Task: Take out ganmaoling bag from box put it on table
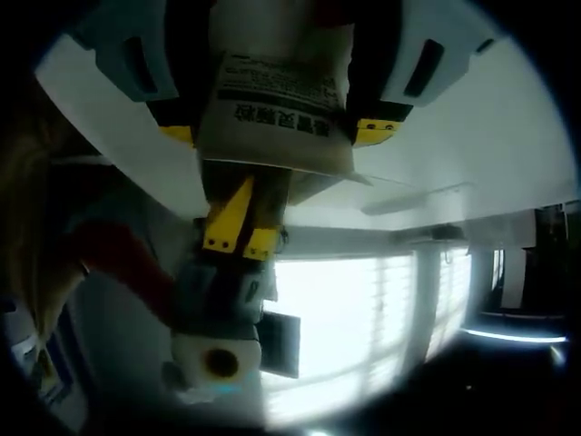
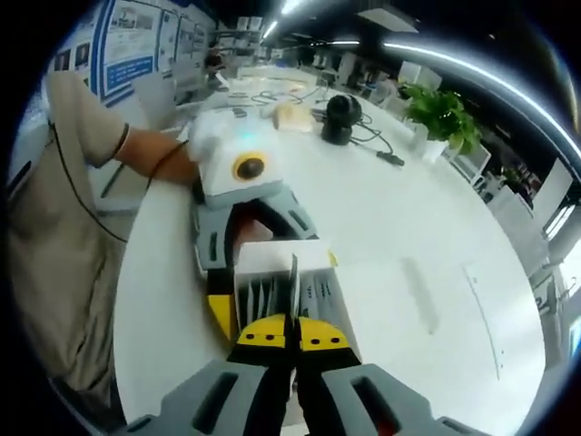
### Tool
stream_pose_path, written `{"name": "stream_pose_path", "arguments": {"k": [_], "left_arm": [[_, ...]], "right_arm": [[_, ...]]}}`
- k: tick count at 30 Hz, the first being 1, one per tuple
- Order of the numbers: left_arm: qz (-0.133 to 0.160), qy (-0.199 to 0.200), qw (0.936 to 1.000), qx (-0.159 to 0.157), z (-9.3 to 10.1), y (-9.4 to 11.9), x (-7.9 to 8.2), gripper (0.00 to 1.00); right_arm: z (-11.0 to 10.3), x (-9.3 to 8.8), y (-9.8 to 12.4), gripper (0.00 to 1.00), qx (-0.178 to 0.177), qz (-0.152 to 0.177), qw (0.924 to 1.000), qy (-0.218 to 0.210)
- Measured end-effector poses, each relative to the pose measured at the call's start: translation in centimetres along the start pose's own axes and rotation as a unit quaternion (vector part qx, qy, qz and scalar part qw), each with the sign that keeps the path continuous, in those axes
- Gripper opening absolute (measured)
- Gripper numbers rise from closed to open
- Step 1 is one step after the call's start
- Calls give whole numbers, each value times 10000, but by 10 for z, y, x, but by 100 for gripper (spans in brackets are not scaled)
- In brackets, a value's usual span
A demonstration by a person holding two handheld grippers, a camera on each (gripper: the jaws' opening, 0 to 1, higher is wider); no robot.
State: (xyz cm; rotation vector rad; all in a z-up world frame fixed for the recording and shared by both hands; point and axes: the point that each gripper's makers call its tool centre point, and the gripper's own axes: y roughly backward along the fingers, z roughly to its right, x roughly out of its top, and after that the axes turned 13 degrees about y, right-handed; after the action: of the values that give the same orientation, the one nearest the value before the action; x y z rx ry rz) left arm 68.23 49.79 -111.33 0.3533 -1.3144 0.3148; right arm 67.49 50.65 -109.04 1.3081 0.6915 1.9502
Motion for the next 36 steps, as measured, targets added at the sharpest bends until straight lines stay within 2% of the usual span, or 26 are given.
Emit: {"name": "stream_pose_path", "arguments": {"k": [12,18,20,24,31,34,36], "left_arm": [[-2,-8,10000,1,4,1,0,51],[0,-8,10000,-2,4,1,0,51],[-2,-11,10000,0,2,0,0,51],[-1,3,10000,-6,-2,-1,1,51],[-5,-11,10000,-12,-4,-2,0,51],[-7,-9,10000,-7,-7,-3,-1,51],[-10,-15,10000,-8,-7,-3,-1,51]], "right_arm": [[4,6,18,0,-271,394,9986,-227],[15,13,33,0,-505,887,9928,-624],[14,17,36,0,-420,1083,9902,-774],[17,15,43,0,-556,1090,9889,-838],[21,14,51,0,-738,1344,9818,-1119],[25,14,56,0,-797,1543,9745,-1418],[30,12,60,0,-899,1687,9665,-1714]]}}
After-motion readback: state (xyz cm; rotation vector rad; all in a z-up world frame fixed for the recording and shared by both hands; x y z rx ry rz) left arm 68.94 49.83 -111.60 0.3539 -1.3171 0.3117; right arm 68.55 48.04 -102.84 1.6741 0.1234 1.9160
